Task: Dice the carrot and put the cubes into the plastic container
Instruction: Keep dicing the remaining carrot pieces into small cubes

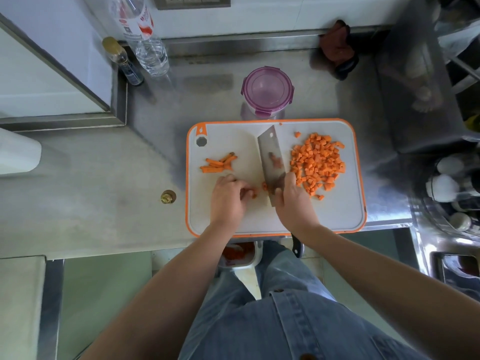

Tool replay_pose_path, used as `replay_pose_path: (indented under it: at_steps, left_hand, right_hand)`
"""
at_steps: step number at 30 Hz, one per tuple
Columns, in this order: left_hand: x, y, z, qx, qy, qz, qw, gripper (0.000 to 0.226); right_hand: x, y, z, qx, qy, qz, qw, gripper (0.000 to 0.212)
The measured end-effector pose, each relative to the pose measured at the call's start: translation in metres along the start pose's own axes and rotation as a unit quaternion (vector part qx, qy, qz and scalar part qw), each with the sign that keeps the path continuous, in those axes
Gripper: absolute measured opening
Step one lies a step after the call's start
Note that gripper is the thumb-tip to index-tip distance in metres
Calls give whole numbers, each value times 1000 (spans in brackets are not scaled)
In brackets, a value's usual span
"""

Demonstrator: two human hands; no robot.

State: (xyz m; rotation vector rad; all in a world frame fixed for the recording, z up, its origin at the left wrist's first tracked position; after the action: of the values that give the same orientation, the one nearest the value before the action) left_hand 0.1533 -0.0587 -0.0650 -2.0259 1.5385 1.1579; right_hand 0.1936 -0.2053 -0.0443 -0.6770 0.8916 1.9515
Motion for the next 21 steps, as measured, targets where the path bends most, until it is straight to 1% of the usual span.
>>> replay_pose_path:
  at_steps: [1, 4, 11, 13, 17, 21]
  left_hand:
    - [-3, 2, 1, -1, 2, -8, 1000, 9]
    - [-10, 7, 6, -5, 4, -30, 1000, 8]
    - [-9, 20, -3, 15, -18, -27, 999, 5]
    - [-7, 22, -6, 15, -24, -26, 999, 6]
    - [-8, 23, -8, 16, -39, -32, 999, 9]
    - [-5, 23, -5, 9, -65, -18, 998, 13]
  right_hand:
    - [-5, -2, -1, 2, -3, -6, 1000, 5]
    - [-12, -5, -1, 0, -1, -13, 1000, 15]
    - [-9, 3, -5, -31, 53, -2, 998, 9]
    - [-7, 5, -3, -37, 51, 4, 998, 5]
    - [0, 8, 6, -62, 49, 16, 997, 7]
    - [8, 11, 9, -68, 110, 41, 991, 21]
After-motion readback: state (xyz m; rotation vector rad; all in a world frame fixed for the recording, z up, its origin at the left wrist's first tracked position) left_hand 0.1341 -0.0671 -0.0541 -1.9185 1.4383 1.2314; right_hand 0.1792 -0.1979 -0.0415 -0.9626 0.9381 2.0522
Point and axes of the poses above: each hand's wrist, its own y-axis away from the middle knuckle, its own x-axis out of the palm, z = x × y, the point moved 7 cm from there along -y, towards the middle knuckle, and after that the axes turned 3 degrees about -x, right-handed, at the moved point
